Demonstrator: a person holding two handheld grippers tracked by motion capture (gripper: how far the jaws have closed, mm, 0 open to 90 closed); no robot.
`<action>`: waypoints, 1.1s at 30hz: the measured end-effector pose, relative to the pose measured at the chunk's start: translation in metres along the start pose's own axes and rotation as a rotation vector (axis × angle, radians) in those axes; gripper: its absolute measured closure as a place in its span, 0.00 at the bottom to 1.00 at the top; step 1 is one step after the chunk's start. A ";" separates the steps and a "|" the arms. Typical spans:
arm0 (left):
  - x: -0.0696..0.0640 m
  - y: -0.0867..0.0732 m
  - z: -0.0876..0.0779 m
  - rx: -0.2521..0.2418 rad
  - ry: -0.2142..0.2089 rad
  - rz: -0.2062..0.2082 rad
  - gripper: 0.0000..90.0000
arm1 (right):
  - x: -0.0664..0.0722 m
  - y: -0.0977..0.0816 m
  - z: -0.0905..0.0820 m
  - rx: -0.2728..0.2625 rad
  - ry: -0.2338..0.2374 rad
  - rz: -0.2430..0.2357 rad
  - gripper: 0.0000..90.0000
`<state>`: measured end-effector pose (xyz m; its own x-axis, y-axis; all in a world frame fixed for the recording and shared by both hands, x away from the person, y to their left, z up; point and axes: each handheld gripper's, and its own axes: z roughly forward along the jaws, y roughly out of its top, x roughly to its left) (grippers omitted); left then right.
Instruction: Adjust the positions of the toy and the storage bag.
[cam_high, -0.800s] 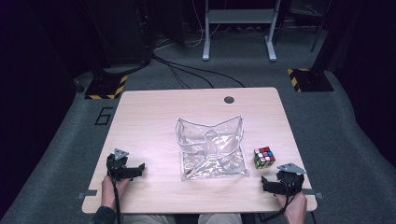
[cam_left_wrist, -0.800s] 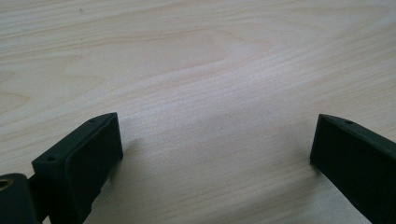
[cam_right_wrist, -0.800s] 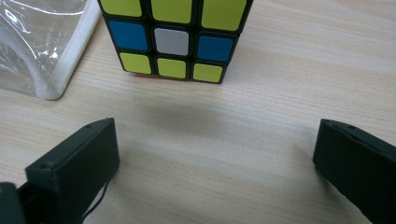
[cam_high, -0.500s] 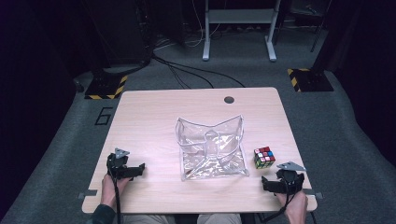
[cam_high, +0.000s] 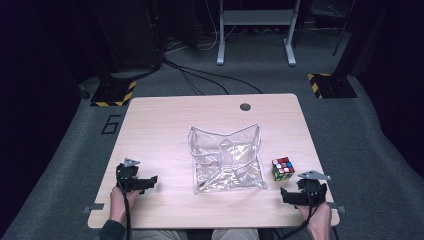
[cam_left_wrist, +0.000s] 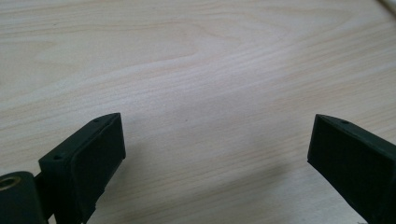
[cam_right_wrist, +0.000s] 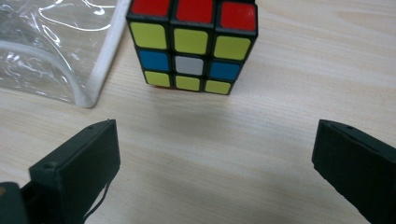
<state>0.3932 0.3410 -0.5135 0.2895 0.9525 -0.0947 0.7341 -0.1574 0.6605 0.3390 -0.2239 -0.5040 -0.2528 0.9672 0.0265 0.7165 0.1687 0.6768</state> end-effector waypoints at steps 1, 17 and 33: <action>-0.001 0.001 -0.001 0.001 -0.006 0.000 0.05 | 0.001 0.001 -0.001 -0.007 0.000 -0.001 0.00; -0.025 0.025 -0.018 0.009 -0.109 0.000 0.05 | 0.015 0.033 -0.026 -0.028 0.042 -0.040 0.01; -0.047 0.050 -0.028 0.007 -0.171 0.025 0.06 | 0.030 0.068 -0.041 -0.031 0.077 -0.089 0.01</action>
<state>0.3985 0.2955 -0.4551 0.4078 0.8900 -0.2039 0.7293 -0.1832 0.6592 0.3535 -0.1910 -0.4268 -0.3646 0.9309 0.0215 0.6693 0.2459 0.7011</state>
